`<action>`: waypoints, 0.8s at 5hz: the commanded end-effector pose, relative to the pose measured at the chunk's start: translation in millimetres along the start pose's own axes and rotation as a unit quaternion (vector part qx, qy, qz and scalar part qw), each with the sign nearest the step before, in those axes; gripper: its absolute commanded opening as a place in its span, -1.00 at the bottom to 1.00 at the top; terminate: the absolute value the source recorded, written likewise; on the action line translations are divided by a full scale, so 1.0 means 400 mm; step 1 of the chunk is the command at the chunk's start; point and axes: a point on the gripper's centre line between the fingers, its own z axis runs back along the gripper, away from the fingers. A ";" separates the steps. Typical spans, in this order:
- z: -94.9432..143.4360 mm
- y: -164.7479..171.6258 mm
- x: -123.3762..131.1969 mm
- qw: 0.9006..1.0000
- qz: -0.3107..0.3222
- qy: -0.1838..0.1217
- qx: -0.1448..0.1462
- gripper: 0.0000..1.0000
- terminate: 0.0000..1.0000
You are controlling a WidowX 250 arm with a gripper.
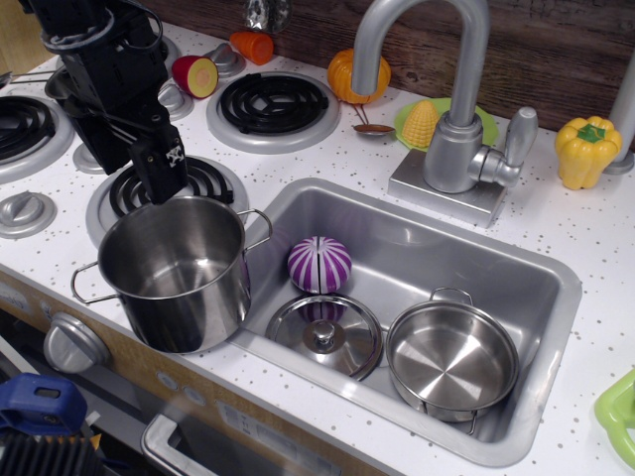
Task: Put pot on stove which is near stove
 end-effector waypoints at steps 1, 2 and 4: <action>0.000 0.000 0.000 1.000 0.000 0.000 0.000 1.00 -1.00; -0.032 0.001 -0.015 1.000 0.006 -0.010 -0.005 1.00 -1.00; -0.093 0.007 -0.030 1.000 0.009 -0.022 -0.019 1.00 -1.00</action>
